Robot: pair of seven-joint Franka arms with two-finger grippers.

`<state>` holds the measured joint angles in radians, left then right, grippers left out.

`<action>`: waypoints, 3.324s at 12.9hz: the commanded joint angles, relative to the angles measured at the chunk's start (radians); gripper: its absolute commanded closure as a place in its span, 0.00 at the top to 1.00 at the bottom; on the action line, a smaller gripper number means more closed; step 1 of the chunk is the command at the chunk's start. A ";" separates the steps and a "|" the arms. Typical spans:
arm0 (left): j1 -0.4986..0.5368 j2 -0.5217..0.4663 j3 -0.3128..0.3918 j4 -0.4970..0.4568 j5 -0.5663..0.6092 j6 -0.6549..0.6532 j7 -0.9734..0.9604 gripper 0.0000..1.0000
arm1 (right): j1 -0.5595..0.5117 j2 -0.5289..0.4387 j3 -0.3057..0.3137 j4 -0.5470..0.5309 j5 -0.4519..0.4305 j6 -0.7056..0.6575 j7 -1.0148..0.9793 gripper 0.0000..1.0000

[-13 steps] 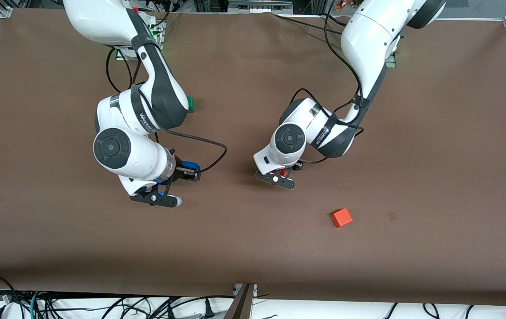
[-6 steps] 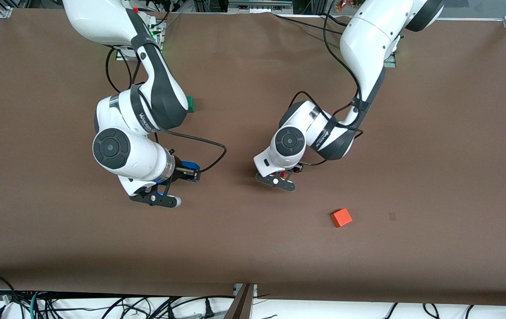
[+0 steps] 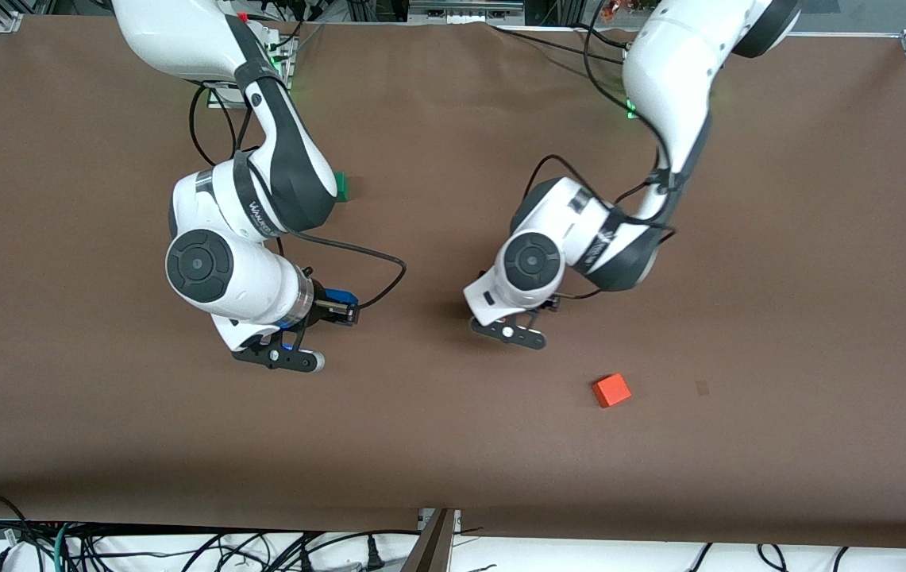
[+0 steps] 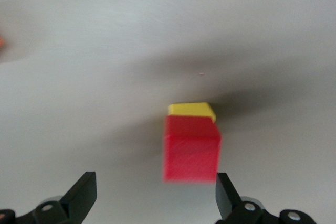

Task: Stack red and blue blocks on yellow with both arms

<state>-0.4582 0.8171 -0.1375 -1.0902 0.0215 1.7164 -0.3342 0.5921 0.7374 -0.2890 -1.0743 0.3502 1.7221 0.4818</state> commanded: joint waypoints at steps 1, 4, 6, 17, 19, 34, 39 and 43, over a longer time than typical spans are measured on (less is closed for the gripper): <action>0.085 -0.019 0.004 0.088 -0.011 -0.106 0.004 1.00 | 0.009 -0.009 0.026 0.013 0.018 0.000 0.105 0.43; 0.229 -0.154 0.012 0.084 -0.009 -0.106 0.015 1.00 | 0.026 -0.003 0.099 0.051 0.016 0.069 0.278 0.44; 0.326 -0.229 0.013 0.084 -0.009 -0.106 0.018 1.00 | 0.079 0.004 0.116 0.051 0.015 0.164 0.392 0.44; 0.533 -0.470 0.016 -0.125 0.005 -0.249 0.155 1.00 | 0.282 0.146 0.113 0.051 -0.152 0.548 0.503 0.44; 0.532 -0.551 0.016 -0.252 0.005 -0.216 0.175 1.00 | 0.284 0.154 0.114 0.045 -0.183 0.547 0.503 0.45; 0.555 -0.573 0.018 -0.329 0.003 -0.135 0.264 1.00 | 0.298 0.174 0.117 0.017 -0.148 0.547 0.566 0.47; 0.559 -0.573 0.018 -0.329 0.005 -0.135 0.262 1.00 | 0.307 0.178 0.117 0.007 -0.145 0.551 0.581 0.52; 0.558 -0.573 0.016 -0.329 0.006 -0.135 0.261 1.00 | 0.307 0.177 0.117 0.008 -0.146 0.551 0.594 0.73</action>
<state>0.0958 0.2332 -0.1149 -1.4423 0.0224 1.5850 -0.0921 0.8947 0.9153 -0.1699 -1.0687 0.1922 2.2649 1.0614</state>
